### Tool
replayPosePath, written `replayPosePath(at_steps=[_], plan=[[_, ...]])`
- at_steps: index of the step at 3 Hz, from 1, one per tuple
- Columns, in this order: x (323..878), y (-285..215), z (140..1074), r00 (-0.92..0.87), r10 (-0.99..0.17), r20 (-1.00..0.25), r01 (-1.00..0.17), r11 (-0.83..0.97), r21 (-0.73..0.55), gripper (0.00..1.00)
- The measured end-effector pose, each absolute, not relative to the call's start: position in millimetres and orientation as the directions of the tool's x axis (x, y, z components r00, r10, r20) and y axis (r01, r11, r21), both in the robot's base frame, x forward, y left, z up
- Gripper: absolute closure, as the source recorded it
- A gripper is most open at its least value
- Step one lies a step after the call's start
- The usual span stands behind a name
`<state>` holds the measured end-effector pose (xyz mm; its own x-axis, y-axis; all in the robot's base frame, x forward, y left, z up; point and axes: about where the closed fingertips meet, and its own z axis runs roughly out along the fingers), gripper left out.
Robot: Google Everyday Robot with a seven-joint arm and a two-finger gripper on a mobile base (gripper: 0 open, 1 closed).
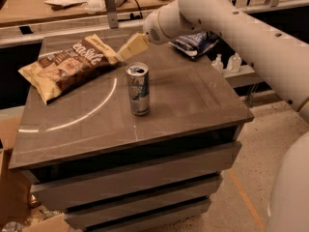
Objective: Move brown chip bag near redbull can
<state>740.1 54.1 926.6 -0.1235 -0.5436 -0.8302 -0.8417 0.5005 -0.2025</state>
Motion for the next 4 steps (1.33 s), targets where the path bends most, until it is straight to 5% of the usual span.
replayPosePath(at_steps=[4], plan=[[741,134,874,-0.150,-0.557,-0.817,-0.912,0.397,-0.102,0.00]])
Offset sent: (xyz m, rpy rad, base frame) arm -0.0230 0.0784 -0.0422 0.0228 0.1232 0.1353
